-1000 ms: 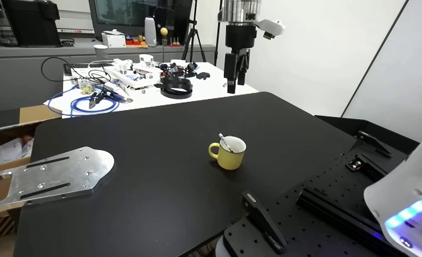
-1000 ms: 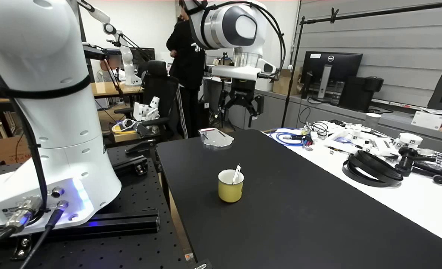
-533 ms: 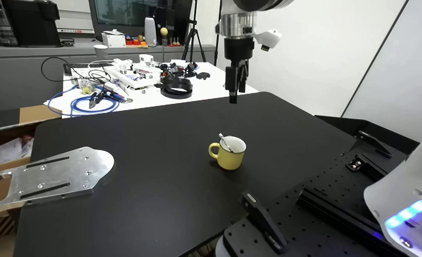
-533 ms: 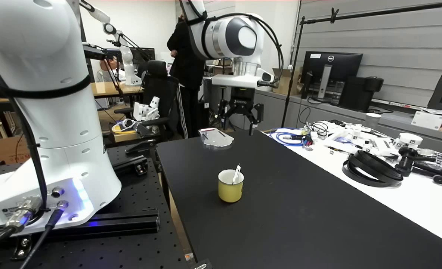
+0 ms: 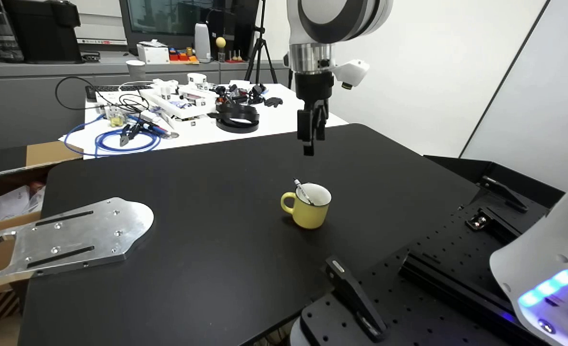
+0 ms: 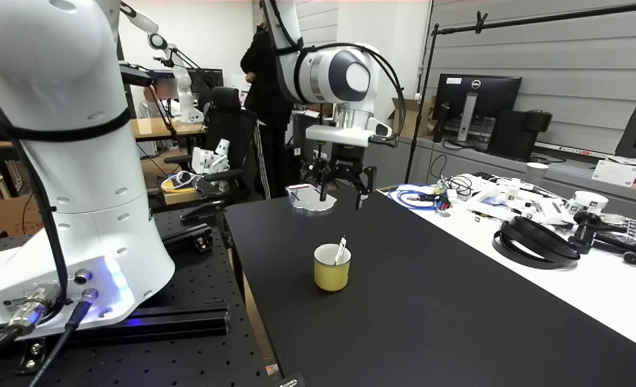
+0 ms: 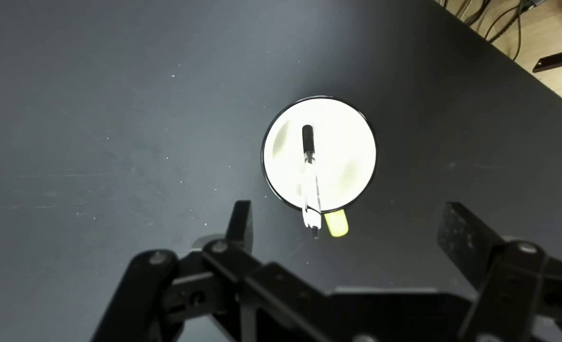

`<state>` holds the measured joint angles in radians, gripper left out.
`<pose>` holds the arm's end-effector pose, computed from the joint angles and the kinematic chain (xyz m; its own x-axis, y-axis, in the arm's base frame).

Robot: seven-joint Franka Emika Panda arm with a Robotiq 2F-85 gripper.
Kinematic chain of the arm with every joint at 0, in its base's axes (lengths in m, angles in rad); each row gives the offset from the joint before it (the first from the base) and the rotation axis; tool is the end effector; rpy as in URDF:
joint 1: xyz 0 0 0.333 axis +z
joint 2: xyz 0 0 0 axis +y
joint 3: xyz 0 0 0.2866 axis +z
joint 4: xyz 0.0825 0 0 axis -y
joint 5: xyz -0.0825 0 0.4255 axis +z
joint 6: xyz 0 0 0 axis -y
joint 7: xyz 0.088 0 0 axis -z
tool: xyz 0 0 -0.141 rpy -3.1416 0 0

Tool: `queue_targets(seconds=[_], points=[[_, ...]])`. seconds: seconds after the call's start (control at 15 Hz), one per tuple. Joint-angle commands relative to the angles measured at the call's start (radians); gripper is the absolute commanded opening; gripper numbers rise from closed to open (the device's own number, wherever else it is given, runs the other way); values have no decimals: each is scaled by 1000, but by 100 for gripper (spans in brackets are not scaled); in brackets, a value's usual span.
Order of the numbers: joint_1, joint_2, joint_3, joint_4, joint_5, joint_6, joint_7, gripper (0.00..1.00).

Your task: Take the pen from the yellow cup and place it on the table then put it back in the yellow cup

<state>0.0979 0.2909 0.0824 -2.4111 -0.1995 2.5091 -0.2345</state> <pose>0.4687 0.0874 0.0793 0.8167 0.5402 -0.2027 0.5541 -0.8323 0.0146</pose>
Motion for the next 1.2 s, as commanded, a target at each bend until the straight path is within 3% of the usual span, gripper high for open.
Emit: queue_targets(seconds=[0.0, 0.6, 1.13], points=[[23, 40, -13, 22, -46, 24, 72, 100], [65, 168, -69, 55, -105, 179, 163, 100], [70, 300, -93, 112, -51, 270, 207, 100]])
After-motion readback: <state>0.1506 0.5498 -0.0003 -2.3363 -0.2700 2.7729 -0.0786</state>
